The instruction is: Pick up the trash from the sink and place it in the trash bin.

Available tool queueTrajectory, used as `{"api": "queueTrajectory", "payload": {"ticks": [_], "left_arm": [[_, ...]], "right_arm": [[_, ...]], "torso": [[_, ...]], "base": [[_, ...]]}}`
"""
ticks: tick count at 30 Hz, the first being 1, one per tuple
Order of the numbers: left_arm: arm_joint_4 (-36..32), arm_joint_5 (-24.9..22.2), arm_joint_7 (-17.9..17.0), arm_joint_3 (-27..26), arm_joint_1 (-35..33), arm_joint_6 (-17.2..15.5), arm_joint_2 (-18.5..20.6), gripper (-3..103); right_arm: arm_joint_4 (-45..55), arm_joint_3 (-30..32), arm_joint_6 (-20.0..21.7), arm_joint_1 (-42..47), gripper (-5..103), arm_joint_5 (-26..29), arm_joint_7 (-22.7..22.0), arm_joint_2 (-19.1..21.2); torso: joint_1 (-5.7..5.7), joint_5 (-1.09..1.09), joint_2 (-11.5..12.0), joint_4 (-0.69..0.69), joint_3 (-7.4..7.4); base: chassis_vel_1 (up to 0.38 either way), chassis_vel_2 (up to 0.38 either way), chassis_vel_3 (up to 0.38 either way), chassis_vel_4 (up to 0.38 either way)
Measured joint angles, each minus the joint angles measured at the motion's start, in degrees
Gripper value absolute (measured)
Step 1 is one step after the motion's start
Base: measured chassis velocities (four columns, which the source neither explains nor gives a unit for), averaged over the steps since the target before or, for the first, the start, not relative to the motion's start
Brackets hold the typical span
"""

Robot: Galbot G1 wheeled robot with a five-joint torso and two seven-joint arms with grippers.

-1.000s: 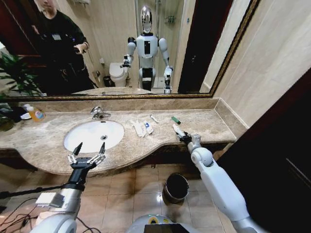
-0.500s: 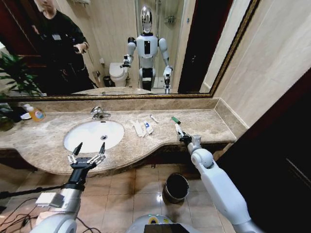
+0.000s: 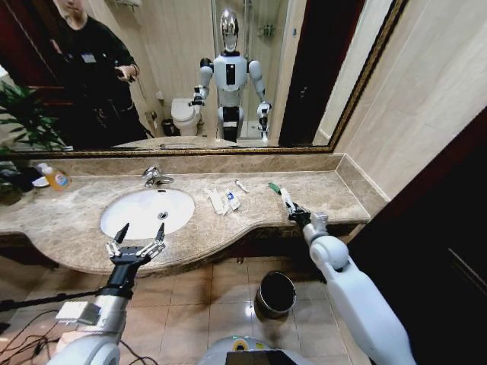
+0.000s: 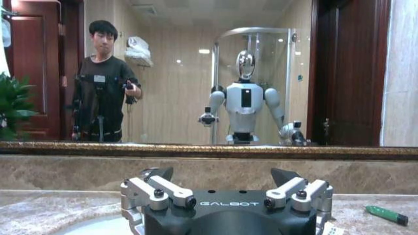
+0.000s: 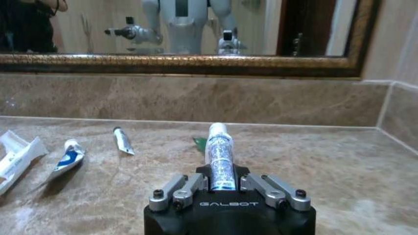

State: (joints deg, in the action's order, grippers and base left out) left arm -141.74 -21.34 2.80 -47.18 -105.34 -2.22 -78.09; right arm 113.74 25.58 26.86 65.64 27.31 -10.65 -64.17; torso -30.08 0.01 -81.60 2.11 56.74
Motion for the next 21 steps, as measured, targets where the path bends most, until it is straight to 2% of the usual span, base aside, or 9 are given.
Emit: {"api": "queueTrajectory", "payload": {"ticks": [7, 11, 16, 21], "left_arm": [[0.0, 0.0, 0.0, 0.0, 0.0, 0.0, 0.0, 100], [0.0, 0.0, 0.0, 0.0, 0.0, 0.0, 0.0, 100], [0.0, 0.0, 0.0, 0.0, 0.0, 0.0, 0.0, 100], [0.0, 0.0, 0.0, 0.0, 0.0, 0.0, 0.0, 100]], "right_arm": [[7.1, 6.7, 0.3, 10.5, 20, 1.5, 1.0, 0.7], [9.9, 8.5, 0.1, 14.6, 20, 1.9, 1.4, 0.6], [14.3, 9.6, -0.8, 21.3, 20, 1.6, 2.2, -1.2], [14.8, 9.3, -3.4, 26.9, 20, -2.4, 4.8, -4.0]], "torso": [[0.0, 0.0, 0.0, -0.01, 0.0], [0.0, 0.0, 0.0, -0.01, 0.0], [0.0, -0.02, 0.0, -0.01, -0.01], [0.0, -0.02, 0.0, -0.01, 0.0]], "base": [[0.0, 0.0, 0.0, 0.0], [0.0, 0.0, 0.0, 0.0], [0.0, 0.0, 0.0, 0.0], [0.0, 0.0, 0.0, 0.0]]}}
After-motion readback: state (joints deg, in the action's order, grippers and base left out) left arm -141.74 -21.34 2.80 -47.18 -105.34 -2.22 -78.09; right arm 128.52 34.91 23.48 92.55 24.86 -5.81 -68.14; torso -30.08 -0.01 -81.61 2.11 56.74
